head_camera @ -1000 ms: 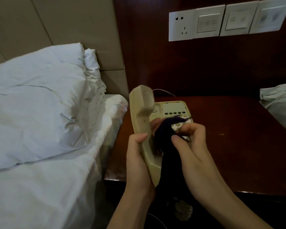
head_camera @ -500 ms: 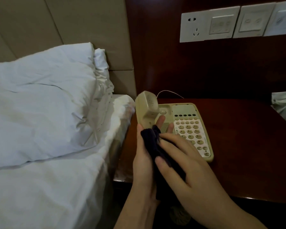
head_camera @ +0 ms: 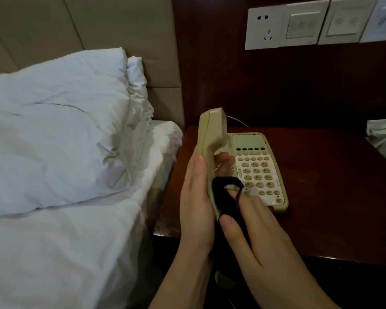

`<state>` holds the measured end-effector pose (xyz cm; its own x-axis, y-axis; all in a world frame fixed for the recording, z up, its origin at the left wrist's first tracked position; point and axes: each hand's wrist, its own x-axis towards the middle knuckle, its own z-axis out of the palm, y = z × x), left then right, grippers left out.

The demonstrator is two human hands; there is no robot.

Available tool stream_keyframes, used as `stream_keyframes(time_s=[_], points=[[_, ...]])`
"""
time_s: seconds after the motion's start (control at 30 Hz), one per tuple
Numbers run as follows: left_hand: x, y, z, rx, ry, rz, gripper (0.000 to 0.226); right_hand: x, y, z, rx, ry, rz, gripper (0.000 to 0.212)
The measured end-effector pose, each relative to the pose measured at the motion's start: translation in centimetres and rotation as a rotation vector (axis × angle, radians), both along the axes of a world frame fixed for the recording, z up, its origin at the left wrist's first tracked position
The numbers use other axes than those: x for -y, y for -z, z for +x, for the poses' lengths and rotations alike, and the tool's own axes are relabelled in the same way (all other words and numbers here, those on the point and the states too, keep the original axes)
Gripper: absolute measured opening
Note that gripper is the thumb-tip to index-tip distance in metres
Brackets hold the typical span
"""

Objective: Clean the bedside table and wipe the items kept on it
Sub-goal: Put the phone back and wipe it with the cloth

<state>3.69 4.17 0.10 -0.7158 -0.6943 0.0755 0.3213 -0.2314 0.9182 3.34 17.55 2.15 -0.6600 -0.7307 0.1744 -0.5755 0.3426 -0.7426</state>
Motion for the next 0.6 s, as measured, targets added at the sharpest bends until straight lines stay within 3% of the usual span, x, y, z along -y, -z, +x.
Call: stream_keyframes(time_s=[0.1, 0.23, 0.33, 0.43, 0.5, 0.6], points=[[-0.4, -0.7, -0.1, -0.057, -0.037, 0.117, 0.115, -0.6, -0.1, -0.1, -0.005, 0.057, 0.047, 0.044], [-1.0, 0.3, -0.5, -0.144, 0.091, 0.340, 0.081, -0.1, -0.7, -0.7, -0.021, 0.185, 0.048, 0.043], [-0.9, 0.9, -0.8, -0.163, 0.105, 0.414, 0.070, 0.5, -0.5, -1.7, 0.022, 0.234, 0.043, 0.046], [-0.3, 0.5, -0.7, -0.126, 0.024, 0.367, 0.055, 0.1, 0.6, -1.4, 0.264, 0.070, -0.106, 0.032], [0.1, -0.1, -0.4, -0.126, -0.004, 0.407, 0.047, -0.3, 0.6, -1.0, 0.396, -0.045, -0.152, 0.036], [-0.1, -0.1, -0.1, -0.129, 0.032, 0.398, 0.046, -0.3, 0.5, -1.5, 0.376, -0.062, -0.189, 0.030]])
